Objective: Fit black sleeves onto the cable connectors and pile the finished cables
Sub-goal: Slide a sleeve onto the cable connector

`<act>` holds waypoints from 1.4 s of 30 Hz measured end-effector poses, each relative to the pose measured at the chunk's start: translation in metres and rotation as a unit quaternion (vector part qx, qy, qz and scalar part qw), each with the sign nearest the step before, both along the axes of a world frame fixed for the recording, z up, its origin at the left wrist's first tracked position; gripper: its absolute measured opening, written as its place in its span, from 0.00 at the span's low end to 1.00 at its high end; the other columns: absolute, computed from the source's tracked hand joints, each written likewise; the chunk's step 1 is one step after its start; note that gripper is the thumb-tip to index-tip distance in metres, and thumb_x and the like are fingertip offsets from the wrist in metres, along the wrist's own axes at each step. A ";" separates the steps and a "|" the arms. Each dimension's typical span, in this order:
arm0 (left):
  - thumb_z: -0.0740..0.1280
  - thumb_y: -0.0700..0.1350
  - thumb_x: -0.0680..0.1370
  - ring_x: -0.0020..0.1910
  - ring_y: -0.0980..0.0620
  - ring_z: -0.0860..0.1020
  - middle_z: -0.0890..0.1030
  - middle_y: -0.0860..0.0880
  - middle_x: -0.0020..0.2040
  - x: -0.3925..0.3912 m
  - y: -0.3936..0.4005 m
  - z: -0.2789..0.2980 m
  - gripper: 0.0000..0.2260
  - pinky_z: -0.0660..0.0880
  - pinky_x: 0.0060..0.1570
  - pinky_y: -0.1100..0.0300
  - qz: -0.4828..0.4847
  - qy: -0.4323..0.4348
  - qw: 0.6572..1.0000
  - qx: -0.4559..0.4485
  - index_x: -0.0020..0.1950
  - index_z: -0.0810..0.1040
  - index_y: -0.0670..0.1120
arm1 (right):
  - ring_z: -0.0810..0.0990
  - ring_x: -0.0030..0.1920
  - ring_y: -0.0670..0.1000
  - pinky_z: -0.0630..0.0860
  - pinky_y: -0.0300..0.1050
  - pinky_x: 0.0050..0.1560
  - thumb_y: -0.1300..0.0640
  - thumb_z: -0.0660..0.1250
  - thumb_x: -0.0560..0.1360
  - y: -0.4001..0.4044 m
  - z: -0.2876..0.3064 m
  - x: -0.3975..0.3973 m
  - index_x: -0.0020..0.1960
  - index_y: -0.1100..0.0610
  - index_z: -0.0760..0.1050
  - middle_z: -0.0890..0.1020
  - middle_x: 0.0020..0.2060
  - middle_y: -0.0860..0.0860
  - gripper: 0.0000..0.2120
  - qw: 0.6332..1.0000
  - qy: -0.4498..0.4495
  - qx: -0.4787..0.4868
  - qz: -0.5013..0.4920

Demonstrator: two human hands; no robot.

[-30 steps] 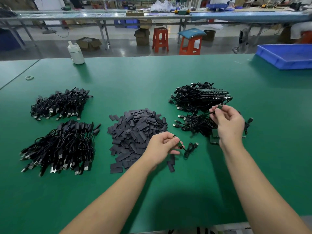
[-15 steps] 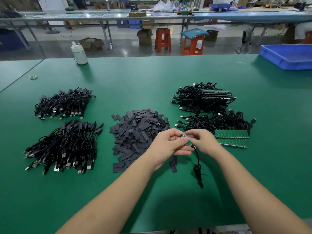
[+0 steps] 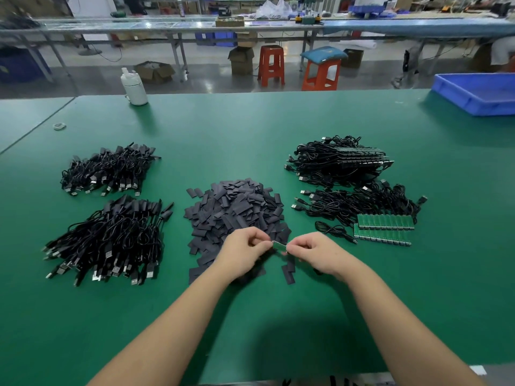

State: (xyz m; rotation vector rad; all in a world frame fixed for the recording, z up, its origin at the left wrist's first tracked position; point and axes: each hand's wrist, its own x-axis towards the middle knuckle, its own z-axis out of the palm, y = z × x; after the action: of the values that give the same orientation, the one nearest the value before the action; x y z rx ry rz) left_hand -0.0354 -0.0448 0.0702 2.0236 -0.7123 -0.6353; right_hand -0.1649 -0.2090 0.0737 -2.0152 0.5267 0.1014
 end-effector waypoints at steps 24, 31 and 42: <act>0.69 0.49 0.78 0.48 0.57 0.77 0.77 0.58 0.47 0.052 0.101 -0.034 0.04 0.76 0.48 0.58 -0.035 -0.316 0.943 0.097 0.51 0.81 0.54 | 0.67 0.27 0.46 0.65 0.39 0.28 0.50 0.60 0.82 0.071 -0.037 0.015 0.46 0.48 0.81 0.81 0.32 0.44 0.13 0.999 0.016 0.042 -0.009; 0.69 0.40 0.78 0.33 0.54 0.80 0.83 0.48 0.34 0.037 0.085 -0.020 0.04 0.76 0.33 0.65 0.206 0.018 0.966 -0.157 0.46 0.82 0.47 | 0.65 0.24 0.41 0.63 0.35 0.27 0.52 0.58 0.82 0.073 -0.042 0.013 0.43 0.49 0.80 0.82 0.33 0.43 0.15 0.999 -0.016 0.038 -0.036; 0.63 0.30 0.79 0.37 0.42 0.84 0.83 0.39 0.37 -0.017 0.056 -0.040 0.10 0.81 0.36 0.58 0.130 0.252 0.937 -0.202 0.54 0.81 0.38 | 0.64 0.26 0.41 0.63 0.40 0.32 0.51 0.57 0.84 0.070 -0.034 0.008 0.38 0.52 0.71 0.71 0.24 0.41 0.17 0.999 0.002 0.030 0.020</act>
State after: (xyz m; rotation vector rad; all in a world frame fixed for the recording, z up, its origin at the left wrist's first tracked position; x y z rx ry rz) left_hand -0.0524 0.0114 0.0304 1.4533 -0.2338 -0.7418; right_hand -0.1566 -0.1388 0.0396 -1.9676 0.4805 0.1434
